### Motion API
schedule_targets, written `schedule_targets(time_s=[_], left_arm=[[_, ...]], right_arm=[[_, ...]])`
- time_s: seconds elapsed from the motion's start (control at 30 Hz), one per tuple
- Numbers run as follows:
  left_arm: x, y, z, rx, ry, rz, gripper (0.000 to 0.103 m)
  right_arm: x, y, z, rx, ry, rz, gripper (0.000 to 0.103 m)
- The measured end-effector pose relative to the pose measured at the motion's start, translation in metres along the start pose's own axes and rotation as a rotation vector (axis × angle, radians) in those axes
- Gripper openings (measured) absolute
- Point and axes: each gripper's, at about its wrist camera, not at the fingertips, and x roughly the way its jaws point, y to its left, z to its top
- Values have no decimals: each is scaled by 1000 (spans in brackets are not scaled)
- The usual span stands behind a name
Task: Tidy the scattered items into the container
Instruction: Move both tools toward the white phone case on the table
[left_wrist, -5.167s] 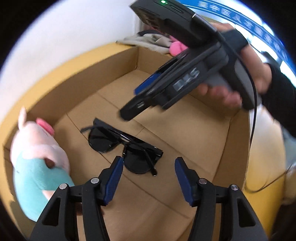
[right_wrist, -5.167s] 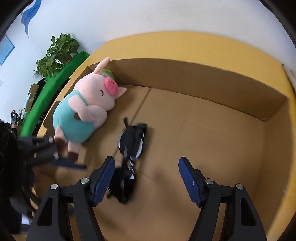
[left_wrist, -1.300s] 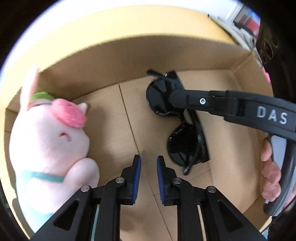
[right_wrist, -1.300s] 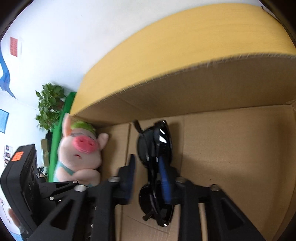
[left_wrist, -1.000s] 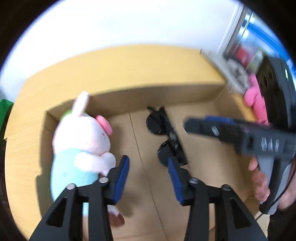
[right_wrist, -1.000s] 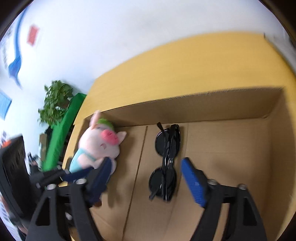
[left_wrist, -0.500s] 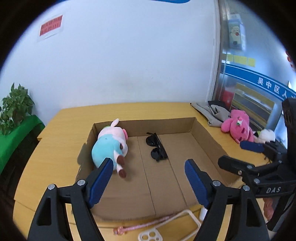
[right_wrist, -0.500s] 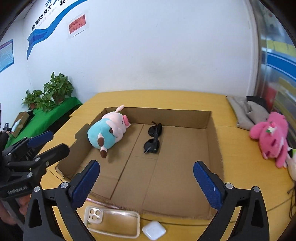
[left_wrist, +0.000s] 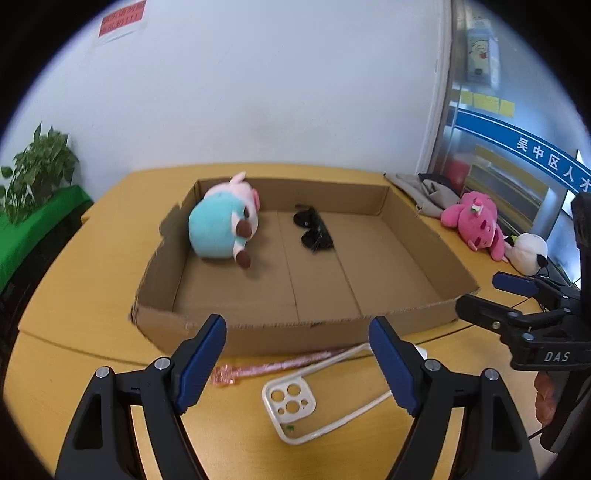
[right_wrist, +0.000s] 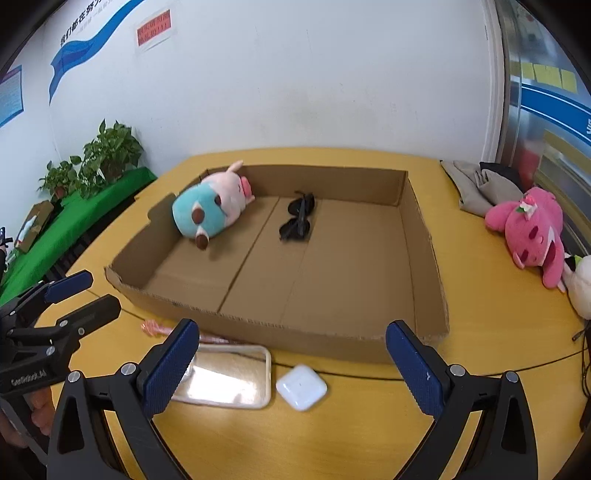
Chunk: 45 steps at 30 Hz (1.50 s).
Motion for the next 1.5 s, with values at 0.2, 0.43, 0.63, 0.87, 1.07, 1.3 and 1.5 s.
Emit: schedule_targets(time_s=[0.2,0.43,0.63,0.87,1.07,1.3,1.5], left_arm=[[-4,-3,-5,2,-33,14,80],[-14,-7,-3,24,-76,-20,80],[-9,6,-15,-30,-38,-25,80],[-16,10,-22,-42,-62,-14,80],[6,30,-45,-101,50,0,78],[48,48,-73,-157,206,-17,54],[72,43,-80,-121,267,3,22]], right_arm=[[-4,5,-4,-29,-19,-12,103],[-4,11,-9,-45,-13,4,103],[4,4,-24,-13,25,13,102],[3,6,-28,-39,14,17,102],[28,2,-47,-53,99,32,86],[53,11,-61,-66,165,55,81],[47,18,-68,-62,164,75,81]])
